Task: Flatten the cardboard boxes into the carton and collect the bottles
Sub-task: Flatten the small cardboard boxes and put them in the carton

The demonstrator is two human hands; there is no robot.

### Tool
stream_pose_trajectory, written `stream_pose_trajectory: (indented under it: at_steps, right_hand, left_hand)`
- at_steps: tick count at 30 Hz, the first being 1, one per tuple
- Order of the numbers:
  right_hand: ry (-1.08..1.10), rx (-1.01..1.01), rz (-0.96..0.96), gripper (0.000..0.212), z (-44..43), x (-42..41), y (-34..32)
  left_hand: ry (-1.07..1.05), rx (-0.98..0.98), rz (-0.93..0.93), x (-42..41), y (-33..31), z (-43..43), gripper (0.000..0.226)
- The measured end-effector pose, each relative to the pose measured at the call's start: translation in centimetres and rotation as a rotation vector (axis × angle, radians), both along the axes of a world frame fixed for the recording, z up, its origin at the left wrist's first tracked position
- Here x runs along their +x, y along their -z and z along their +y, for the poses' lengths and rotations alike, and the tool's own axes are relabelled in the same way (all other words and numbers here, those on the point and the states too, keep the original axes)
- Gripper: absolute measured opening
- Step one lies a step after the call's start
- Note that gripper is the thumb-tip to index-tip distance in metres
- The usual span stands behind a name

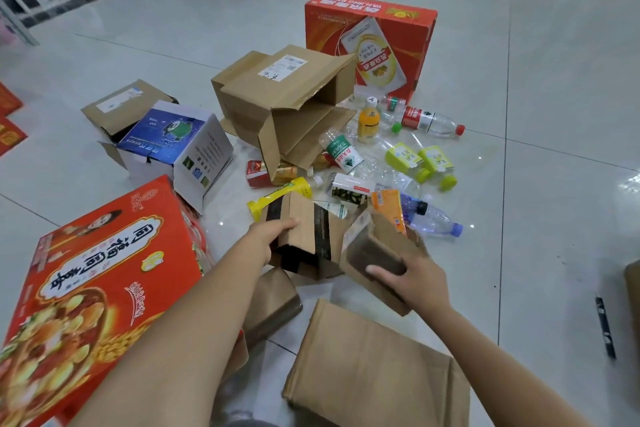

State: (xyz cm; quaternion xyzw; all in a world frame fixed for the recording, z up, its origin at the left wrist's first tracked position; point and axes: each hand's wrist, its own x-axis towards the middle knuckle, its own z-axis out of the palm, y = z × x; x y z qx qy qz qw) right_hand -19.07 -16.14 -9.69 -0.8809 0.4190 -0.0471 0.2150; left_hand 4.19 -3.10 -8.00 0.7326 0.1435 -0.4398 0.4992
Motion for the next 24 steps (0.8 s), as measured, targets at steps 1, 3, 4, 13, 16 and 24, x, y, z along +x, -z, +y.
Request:
stream_pose_trajectory:
  at_steps: [1,3,4,13,16,24]
  right_hand:
    - [0.09,0.071,-0.096,0.049,0.0,0.3,-0.6]
    - [0.248,0.231,-0.258,0.049,-0.2,0.9,-1.3]
    - [0.305,0.297,-0.314,0.049,-0.3,1.2,-1.5]
    - [0.72,0.72,-0.631,0.054,-0.6,1.7,-2.4]
    - [0.83,0.834,-0.686,0.053,-0.2,1.6,-2.9]
    - [0.934,0.911,-0.753,0.051,-0.1,0.9,-2.8]
  left_hand:
    - [-0.017,-0.007,0.0,-0.2,-0.3,0.1,0.082]
    - [-0.09,-0.046,0.014,0.1,-0.2,0.1,0.063]
    - [-0.13,-0.062,0.02,0.2,-0.3,0.2,0.05]
    - [0.071,0.141,-0.402,-0.8,-1.5,0.5,0.056]
    - [0.468,0.33,-0.684,-1.1,-1.2,0.7,0.075]
    - [0.939,0.603,-1.075,-3.4,-1.5,0.0,0.072]
